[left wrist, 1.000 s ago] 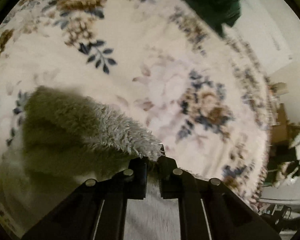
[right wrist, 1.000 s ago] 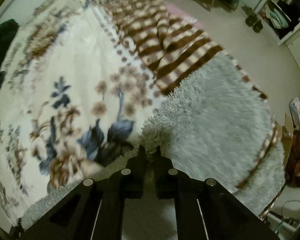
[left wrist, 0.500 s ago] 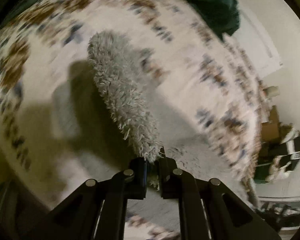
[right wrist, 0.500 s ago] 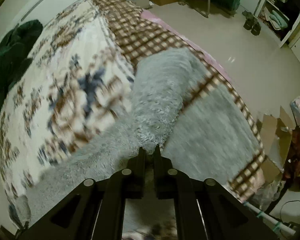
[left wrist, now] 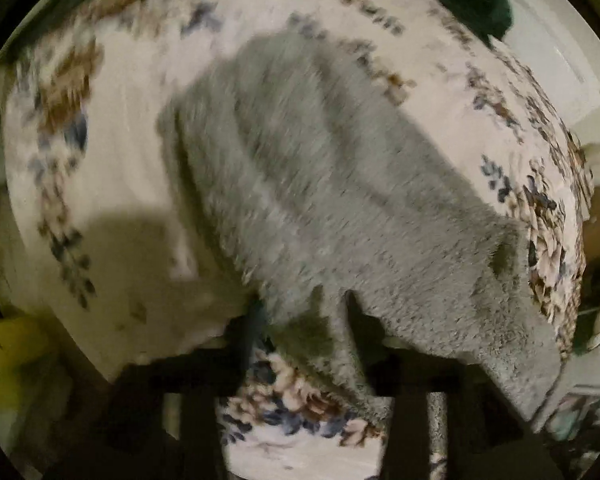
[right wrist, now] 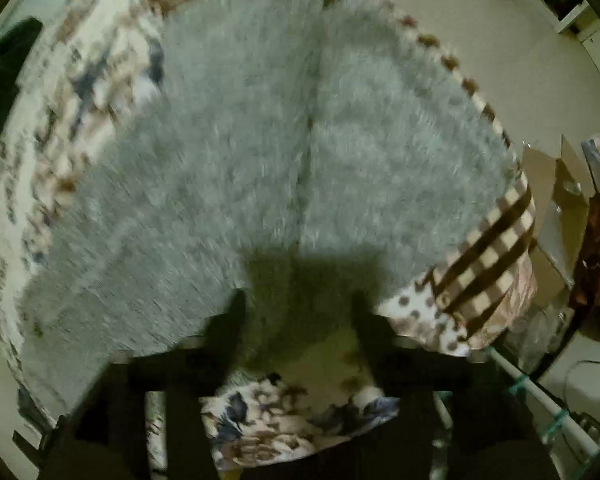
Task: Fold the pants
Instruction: 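Lift the hems and fold the legs over toward the waistband with both grippers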
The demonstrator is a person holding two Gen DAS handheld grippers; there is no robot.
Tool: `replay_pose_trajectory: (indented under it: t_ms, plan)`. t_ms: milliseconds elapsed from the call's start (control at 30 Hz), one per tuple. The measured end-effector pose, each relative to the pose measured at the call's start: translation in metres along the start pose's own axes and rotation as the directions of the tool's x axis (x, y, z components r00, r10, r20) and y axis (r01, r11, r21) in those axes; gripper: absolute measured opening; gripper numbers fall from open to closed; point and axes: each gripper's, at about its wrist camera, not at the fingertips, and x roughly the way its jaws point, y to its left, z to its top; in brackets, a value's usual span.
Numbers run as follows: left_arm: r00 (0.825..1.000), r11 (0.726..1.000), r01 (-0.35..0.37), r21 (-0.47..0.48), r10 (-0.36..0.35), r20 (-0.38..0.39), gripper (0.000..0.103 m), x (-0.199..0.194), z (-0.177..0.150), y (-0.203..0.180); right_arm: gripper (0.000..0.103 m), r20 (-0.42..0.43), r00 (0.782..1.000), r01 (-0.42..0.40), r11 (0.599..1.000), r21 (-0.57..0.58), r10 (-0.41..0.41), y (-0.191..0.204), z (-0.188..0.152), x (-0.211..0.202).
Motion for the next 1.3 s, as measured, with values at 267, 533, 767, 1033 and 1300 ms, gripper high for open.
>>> replay_pose_trajectory:
  t_ms: [267,533,767,1033,1300]
  plan:
    - [0.988,0.973,-0.117,0.2,0.094,0.12,0.087,-0.013,-0.001,-0.057,0.079,0.203,0.977,0.11,0.969,-0.22,-0.064,0.057,0.071,-0.007]
    - [0.993,0.962,-0.109,0.249,0.093,0.077,0.087,0.013,-0.024,-0.091,0.015,0.275,0.946,0.184,0.982,-0.031,-0.168,0.009,0.094,-0.013]
    - [0.996,0.956,-0.091,0.28,0.089,0.019,0.087,0.026,-0.043,-0.098,0.048,0.125,0.992,-0.011,0.944,0.329,-0.032,-0.137,0.068,-0.017]
    - [0.994,0.985,-0.099,0.138,0.105,-0.04,0.087,0.04,-0.041,-0.063,0.048,0.203,0.921,-0.387,0.836,0.39,0.332,-0.138,0.037,0.01]
    - [0.999,0.999,0.041,0.03,-0.041,-0.014,0.003,0.052,-0.041,-0.028,0.005,0.292,0.938,-0.278,0.908,0.312,0.187,-0.123,0.02,-0.008]
